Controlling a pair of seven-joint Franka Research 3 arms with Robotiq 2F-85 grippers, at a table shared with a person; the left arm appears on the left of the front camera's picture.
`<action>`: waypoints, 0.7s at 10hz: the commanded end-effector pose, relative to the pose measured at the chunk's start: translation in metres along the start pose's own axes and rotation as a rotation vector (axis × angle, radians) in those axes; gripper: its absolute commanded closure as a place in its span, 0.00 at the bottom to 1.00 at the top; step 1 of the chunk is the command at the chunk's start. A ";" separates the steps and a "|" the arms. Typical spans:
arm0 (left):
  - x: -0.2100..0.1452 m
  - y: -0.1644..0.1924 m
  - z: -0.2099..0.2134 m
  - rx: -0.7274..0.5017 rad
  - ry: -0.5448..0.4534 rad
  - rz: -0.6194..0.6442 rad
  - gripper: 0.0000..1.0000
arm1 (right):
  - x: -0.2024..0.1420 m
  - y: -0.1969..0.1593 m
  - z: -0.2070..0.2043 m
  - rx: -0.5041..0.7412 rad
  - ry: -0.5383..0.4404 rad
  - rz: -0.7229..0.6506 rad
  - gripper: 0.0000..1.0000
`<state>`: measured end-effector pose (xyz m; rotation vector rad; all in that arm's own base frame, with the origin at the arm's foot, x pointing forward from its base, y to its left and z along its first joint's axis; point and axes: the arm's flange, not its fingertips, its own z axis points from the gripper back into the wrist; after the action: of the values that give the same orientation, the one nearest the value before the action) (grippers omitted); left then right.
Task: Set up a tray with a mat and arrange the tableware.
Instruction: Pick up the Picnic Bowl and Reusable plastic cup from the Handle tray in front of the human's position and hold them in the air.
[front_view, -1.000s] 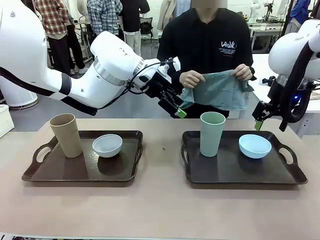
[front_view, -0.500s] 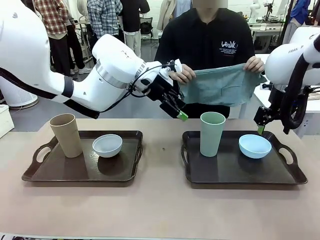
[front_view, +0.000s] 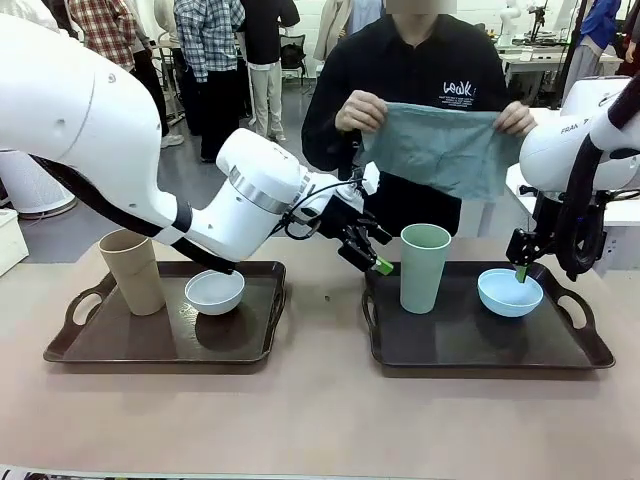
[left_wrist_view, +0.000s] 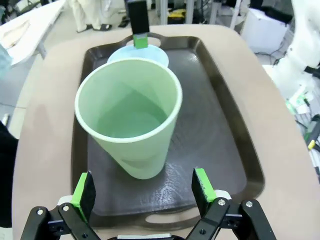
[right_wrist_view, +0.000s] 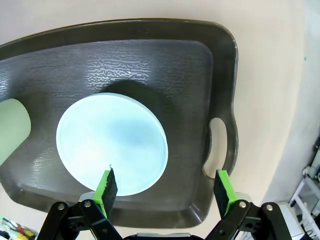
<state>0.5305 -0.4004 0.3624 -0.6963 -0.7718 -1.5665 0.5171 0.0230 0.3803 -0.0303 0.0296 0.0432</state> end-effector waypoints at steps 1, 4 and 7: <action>0.000 0.003 -0.005 0.066 -0.014 -0.017 0.00 | 0.001 0.002 -0.006 0.009 -0.021 0.017 0.00; -0.006 0.012 -0.024 0.087 -0.009 0.028 0.00 | 0.006 0.004 -0.013 0.017 -0.049 0.066 0.00; -0.006 0.018 -0.032 0.098 -0.014 0.033 0.00 | 0.015 0.004 -0.024 0.047 -0.084 0.085 0.00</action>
<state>0.5462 -0.4182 0.3388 -0.6432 -0.8104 -1.5099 0.5287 0.0271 0.3651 -0.0188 -0.0258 0.1092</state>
